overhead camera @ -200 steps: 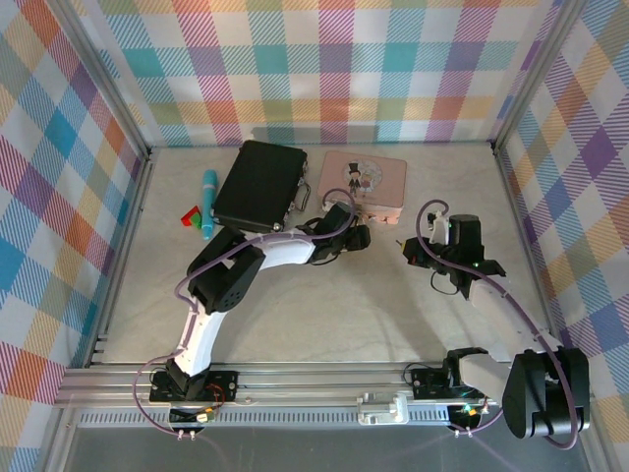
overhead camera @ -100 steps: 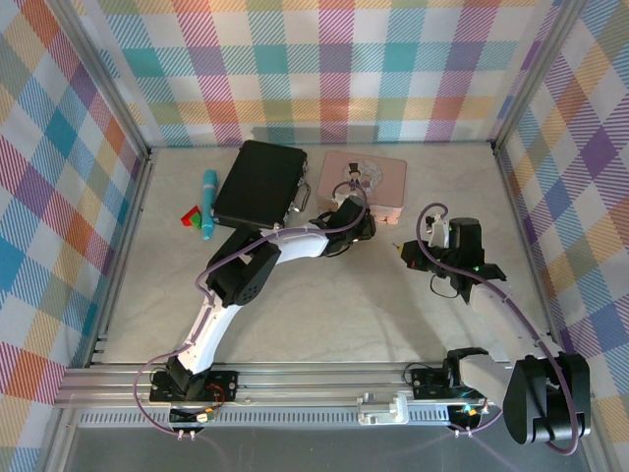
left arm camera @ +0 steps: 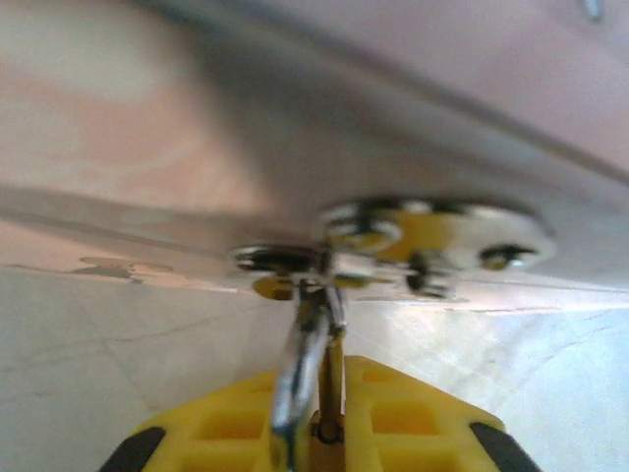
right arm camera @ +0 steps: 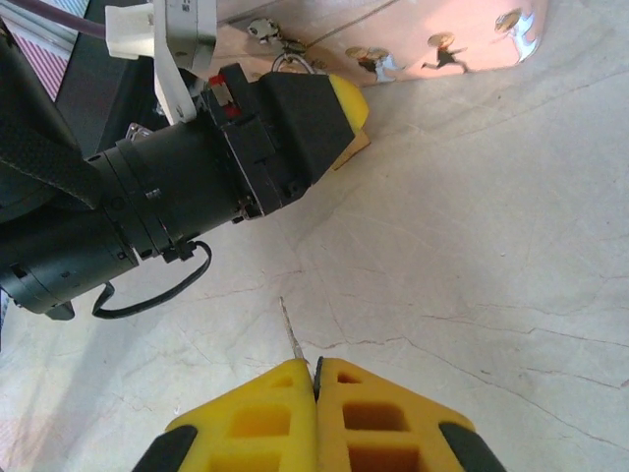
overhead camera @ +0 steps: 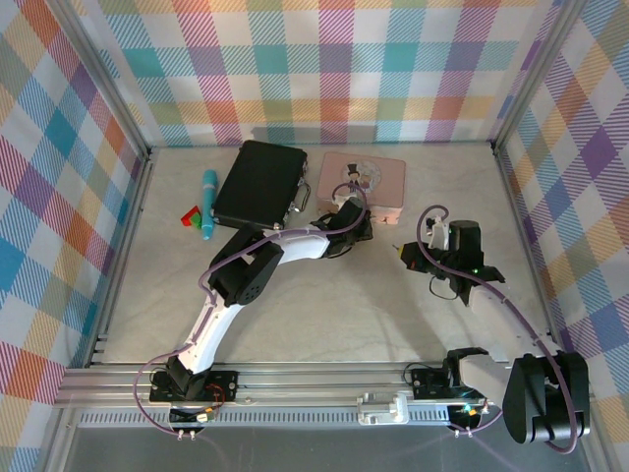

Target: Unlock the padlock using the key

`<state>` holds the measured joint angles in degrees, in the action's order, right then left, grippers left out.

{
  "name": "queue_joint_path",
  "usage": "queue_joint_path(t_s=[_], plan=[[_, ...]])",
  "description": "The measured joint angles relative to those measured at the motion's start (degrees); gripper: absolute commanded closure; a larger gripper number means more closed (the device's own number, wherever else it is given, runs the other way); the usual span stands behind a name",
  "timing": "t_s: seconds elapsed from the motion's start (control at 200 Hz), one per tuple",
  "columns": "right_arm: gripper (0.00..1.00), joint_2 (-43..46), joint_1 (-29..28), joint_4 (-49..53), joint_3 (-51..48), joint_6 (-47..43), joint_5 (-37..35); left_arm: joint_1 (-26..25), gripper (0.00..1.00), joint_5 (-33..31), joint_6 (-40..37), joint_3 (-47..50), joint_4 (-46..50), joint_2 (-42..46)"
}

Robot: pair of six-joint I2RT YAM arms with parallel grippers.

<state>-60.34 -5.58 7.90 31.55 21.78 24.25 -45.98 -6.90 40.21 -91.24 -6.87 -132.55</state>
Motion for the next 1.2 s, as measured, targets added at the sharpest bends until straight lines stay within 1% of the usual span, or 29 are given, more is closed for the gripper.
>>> queue_joint_path(t_s=[0.115,0.275,0.385,0.49,0.65,0.785,0.98,1.2], plan=[[1.00,-0.9,0.0,-2.4,-2.1,1.5,0.7,0.1,1.00,3.5,3.5,4.3,-5.6,1.5],[1.00,-2.9,0.0,-6.9,-6.4,5.3,2.2,1.2,1.00,8.3,8.9,12.5,-11.3,6.6],[1.00,-5.9,0.1,-11.3,-8.6,8.8,4.0,1.9,1.00,12.2,14.8,17.1,-16.1,8.9],[1.00,-9.1,0.4,-16.4,-9.9,12.5,6.3,2.3,1.00,15.0,18.5,20.3,-22.0,9.8],[1.00,-12.9,0.4,-24.1,-10.3,17.9,9.7,2.8,1.00,17.2,23.8,23.7,-30.4,10.9],[1.00,-13.9,0.4,-30.2,-10.6,21.7,12.1,2.9,1.00,18.8,27.5,26.0,-35.9,11.6],[1.00,-14.4,0.4,-36.7,-11.3,26.1,14.4,2.9,1.00,20.4,30.2,27.4,-40.4,11.7],[1.00,-18.8,-0.4,-44.6,-11.8,30.8,15.1,2.3,1.00,20.6,32.9,28.3,-44.3,11.6]])
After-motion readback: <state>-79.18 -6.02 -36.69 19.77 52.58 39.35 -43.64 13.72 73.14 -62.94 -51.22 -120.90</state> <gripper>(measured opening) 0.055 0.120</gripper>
